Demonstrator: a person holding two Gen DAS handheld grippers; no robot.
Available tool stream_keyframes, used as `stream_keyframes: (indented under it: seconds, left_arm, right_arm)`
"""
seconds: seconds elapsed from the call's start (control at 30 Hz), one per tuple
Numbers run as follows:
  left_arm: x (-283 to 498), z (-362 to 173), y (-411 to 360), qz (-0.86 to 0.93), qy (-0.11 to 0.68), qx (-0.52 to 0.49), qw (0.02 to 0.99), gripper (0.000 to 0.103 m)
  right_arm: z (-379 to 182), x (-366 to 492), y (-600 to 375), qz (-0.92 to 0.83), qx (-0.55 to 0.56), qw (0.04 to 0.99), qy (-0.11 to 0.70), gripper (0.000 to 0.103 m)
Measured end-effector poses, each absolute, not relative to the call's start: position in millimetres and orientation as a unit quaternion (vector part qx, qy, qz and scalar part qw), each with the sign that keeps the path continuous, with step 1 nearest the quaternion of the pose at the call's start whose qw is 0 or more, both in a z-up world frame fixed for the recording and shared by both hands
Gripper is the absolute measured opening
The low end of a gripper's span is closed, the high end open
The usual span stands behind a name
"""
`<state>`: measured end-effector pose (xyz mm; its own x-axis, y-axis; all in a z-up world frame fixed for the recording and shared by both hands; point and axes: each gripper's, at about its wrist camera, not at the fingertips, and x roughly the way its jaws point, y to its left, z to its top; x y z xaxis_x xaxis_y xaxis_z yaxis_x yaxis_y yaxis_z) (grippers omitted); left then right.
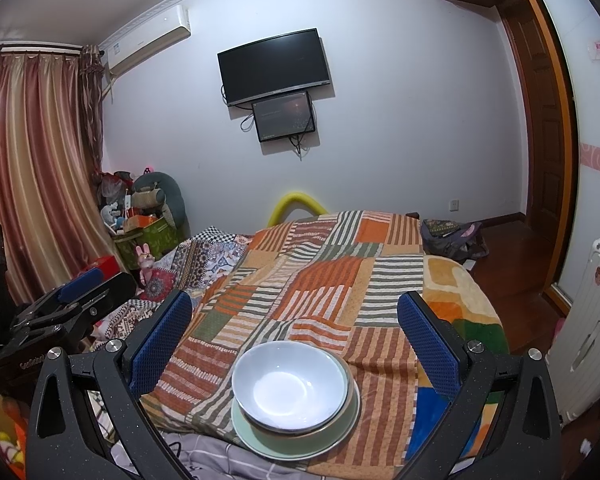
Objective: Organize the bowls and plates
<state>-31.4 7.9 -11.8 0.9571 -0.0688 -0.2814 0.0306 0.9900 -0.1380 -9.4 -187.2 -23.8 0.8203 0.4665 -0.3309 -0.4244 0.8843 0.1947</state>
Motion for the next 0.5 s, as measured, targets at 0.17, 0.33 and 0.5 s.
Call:
stream_keyframes:
  seconds: [0.17, 0.33, 0.5]
  left_arm:
    - [-31.7, -11.8, 7.8, -0.023, 0.142, -0.062, 0.988, 0.103]
    - [-33.1, -12.2, 4.7, -0.027, 0.142, -0.055, 0.988, 0.103]
    - [-31.7, -11.7, 2.4, -0.029, 0.142, -0.051, 0.988, 0.103]
  right_arm:
    - [-24.0, -8.7, -187.7, 0.234, 0.058, 0.952, 0.189, 0.102]
    - [-24.4, -7.6, -187.6, 0.234, 0.056, 0.952, 0.190, 0.102]
    - [-24.4, -7.8, -187.2, 0.235, 0.057, 0.952, 0.190, 0.102]
